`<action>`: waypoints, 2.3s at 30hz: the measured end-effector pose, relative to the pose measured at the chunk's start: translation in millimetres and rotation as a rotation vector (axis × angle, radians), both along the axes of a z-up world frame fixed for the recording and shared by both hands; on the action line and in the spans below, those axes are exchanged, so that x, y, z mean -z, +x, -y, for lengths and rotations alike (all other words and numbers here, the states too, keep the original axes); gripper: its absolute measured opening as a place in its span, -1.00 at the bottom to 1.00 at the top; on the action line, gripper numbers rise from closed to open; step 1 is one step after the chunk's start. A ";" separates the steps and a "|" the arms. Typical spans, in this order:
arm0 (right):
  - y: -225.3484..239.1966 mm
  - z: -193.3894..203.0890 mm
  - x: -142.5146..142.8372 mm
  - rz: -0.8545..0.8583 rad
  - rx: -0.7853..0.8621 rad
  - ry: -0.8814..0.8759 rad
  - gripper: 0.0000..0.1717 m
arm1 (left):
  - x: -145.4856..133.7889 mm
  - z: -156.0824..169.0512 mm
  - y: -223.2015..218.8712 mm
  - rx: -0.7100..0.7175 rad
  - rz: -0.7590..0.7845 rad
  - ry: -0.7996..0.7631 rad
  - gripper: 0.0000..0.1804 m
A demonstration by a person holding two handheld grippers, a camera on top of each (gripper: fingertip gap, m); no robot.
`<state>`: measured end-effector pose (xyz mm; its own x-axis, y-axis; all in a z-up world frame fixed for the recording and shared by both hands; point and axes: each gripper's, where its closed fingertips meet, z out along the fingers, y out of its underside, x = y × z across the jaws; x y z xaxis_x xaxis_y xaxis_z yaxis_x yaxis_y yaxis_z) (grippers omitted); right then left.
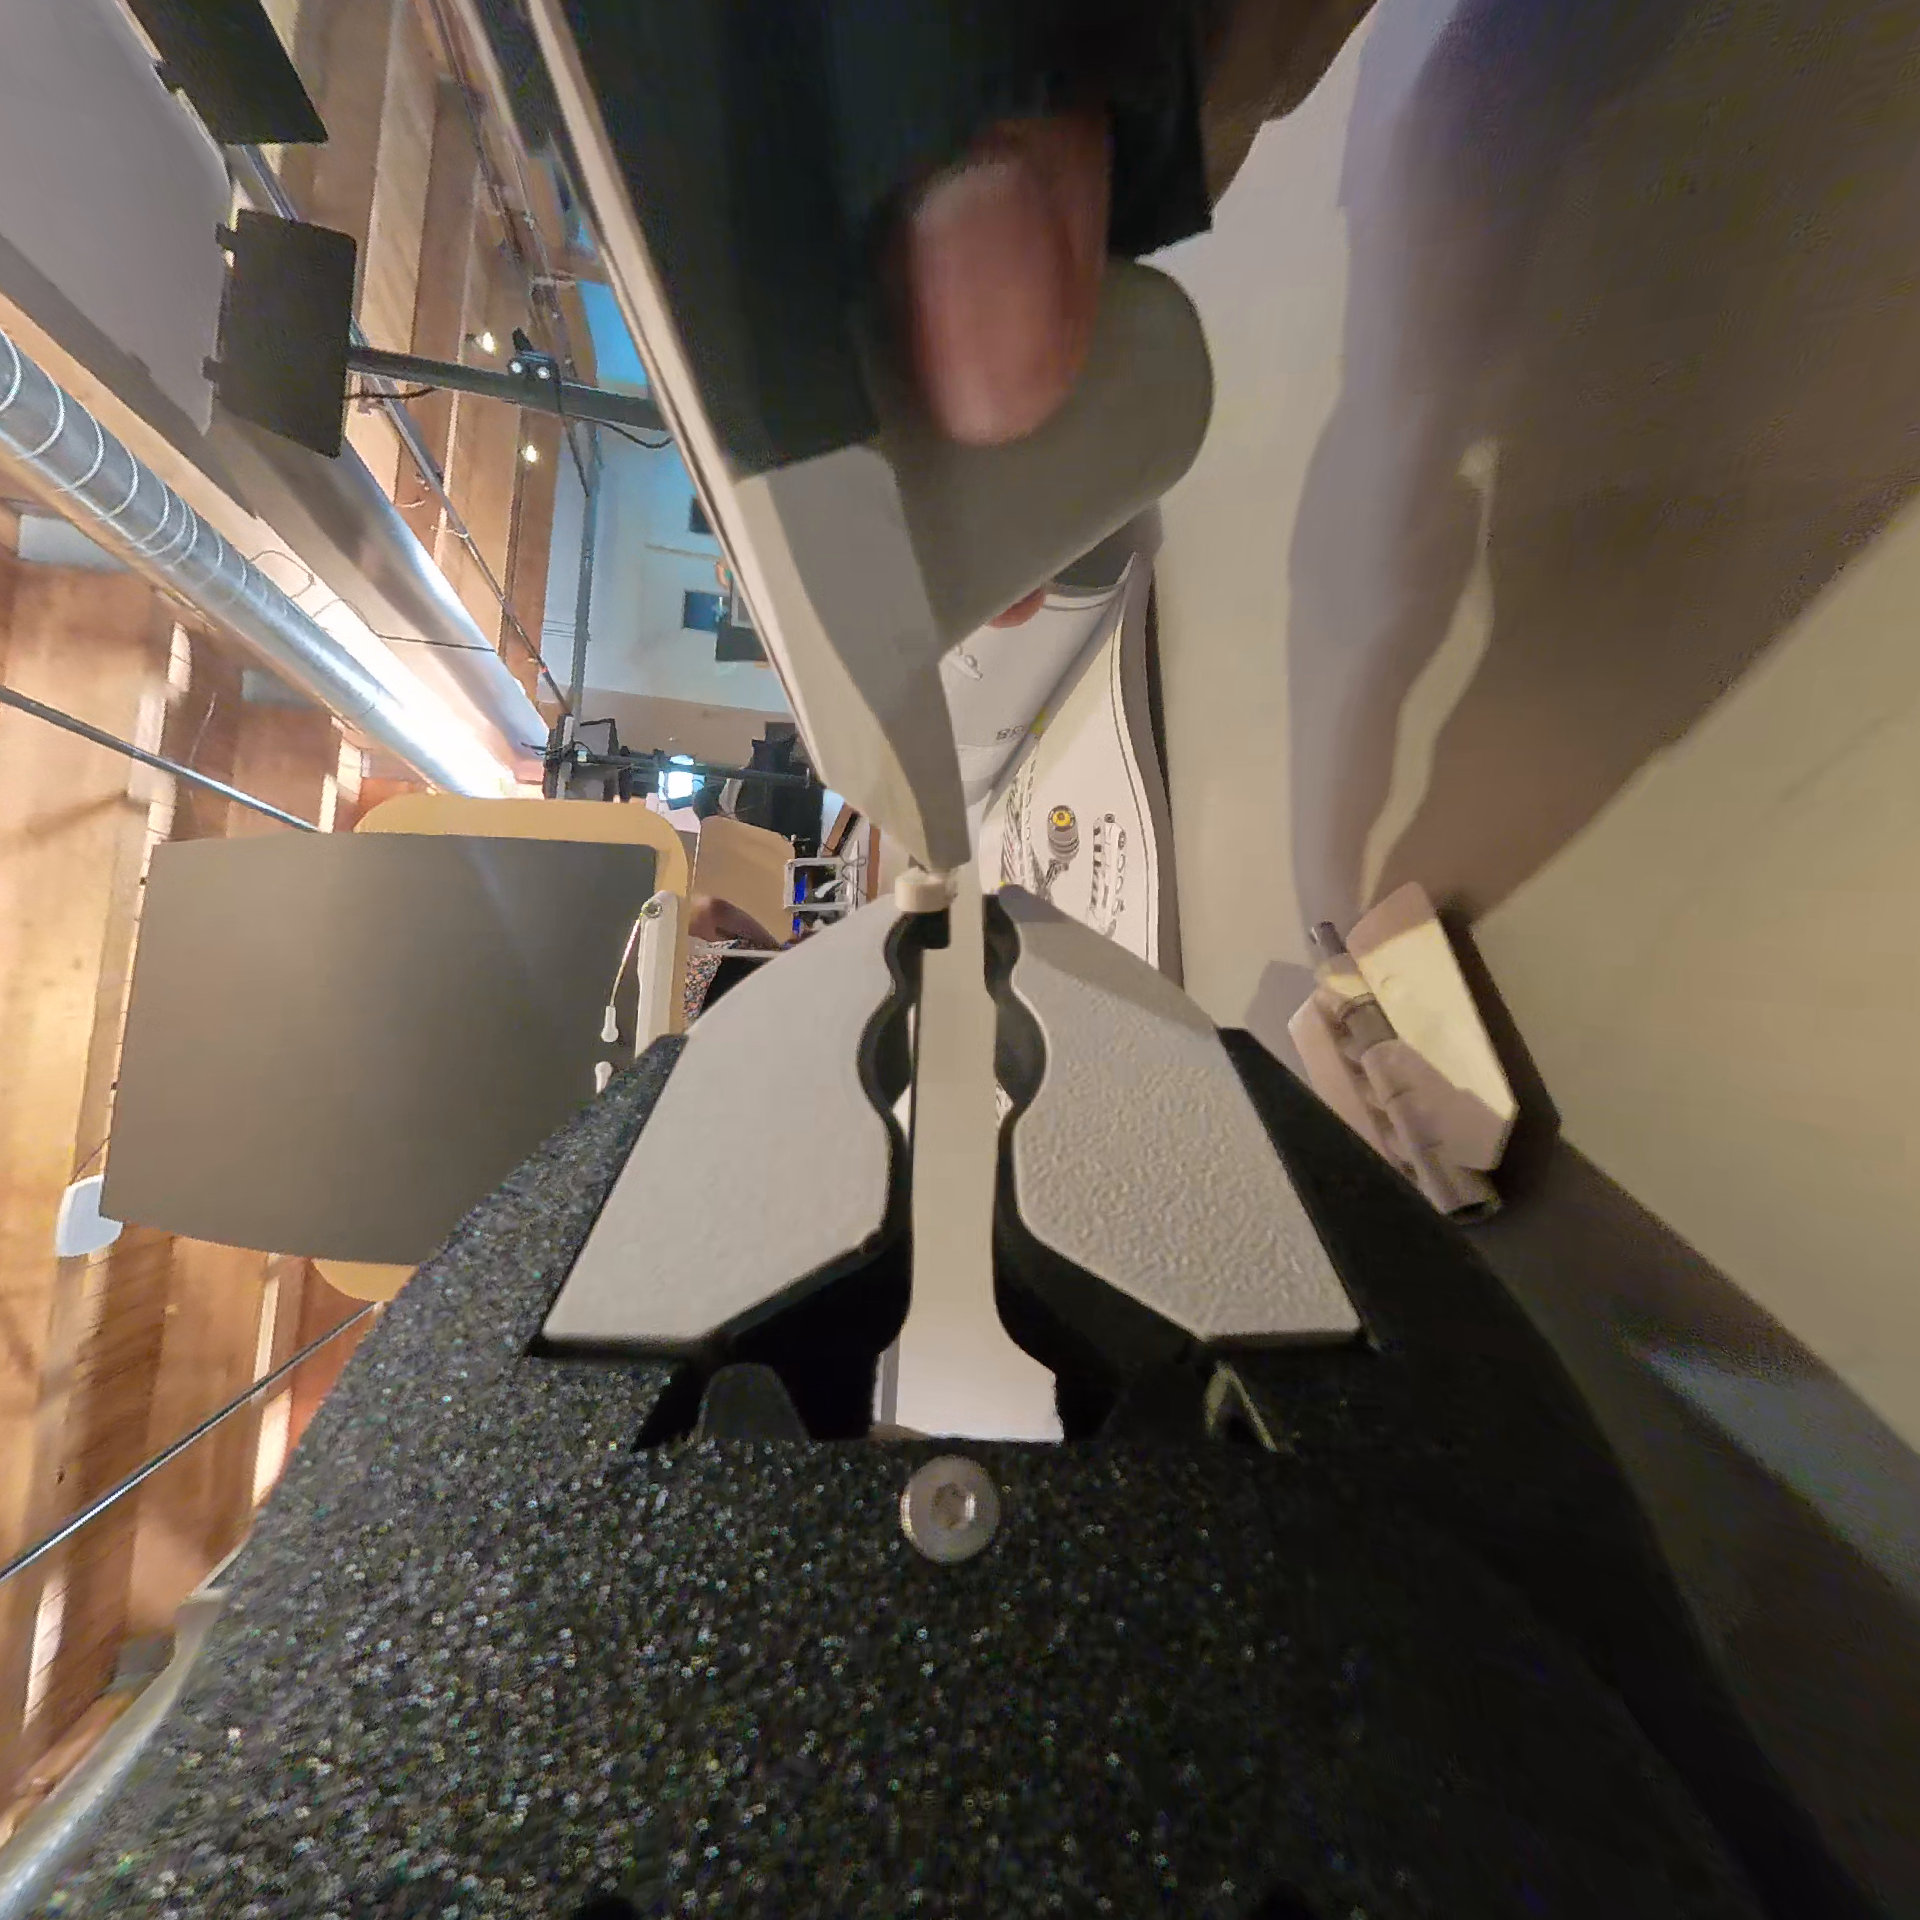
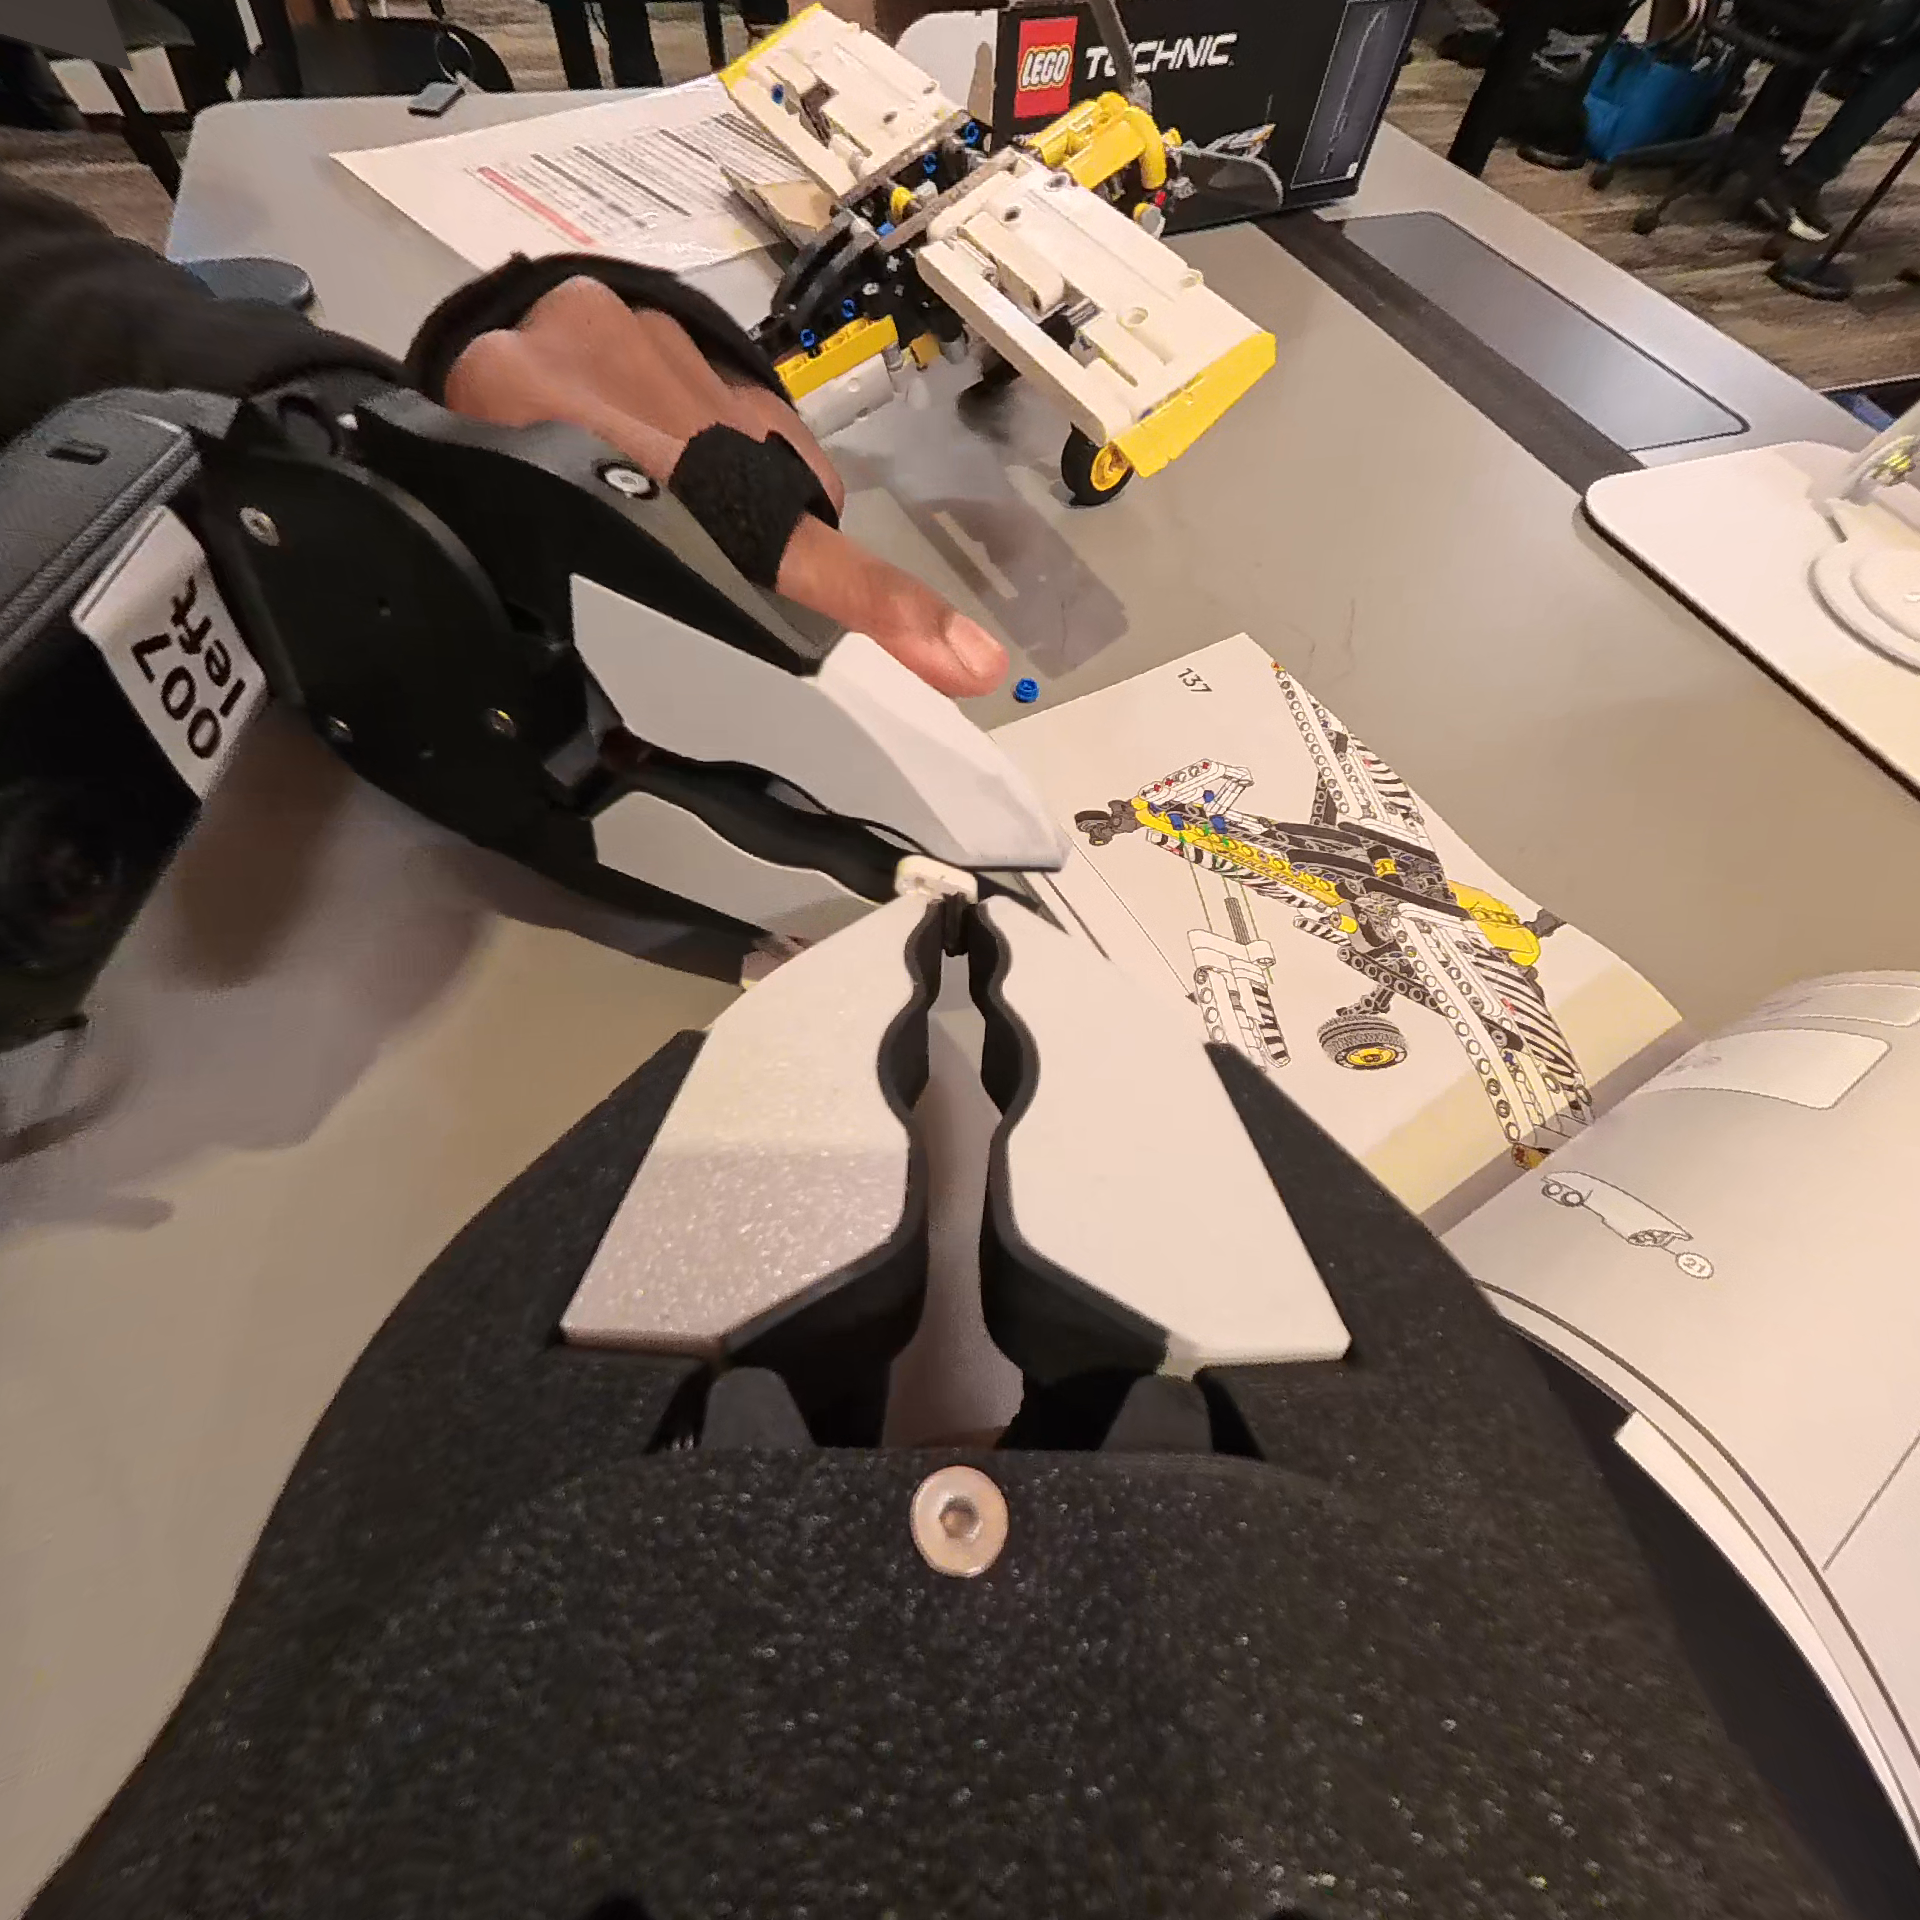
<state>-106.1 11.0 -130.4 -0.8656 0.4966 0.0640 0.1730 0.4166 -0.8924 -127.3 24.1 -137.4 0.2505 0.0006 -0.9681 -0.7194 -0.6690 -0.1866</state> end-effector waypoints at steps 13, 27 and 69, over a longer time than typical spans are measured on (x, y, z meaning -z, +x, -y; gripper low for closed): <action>0.2 -2.1 0.5 -0.175 -0.012 0.082 -0.95 | 1.3 2.5 -2.4 -0.012 0.092 0.040 -0.95; -1.4 0.4 8.5 -0.147 0.029 0.094 -0.96 | 11.3 4.6 -3.5 -0.047 0.135 -0.001 -0.95; -0.4 4.0 11.7 -0.101 0.042 0.061 -0.97 | 14.6 8.7 -0.3 -0.060 0.125 -0.015 -0.95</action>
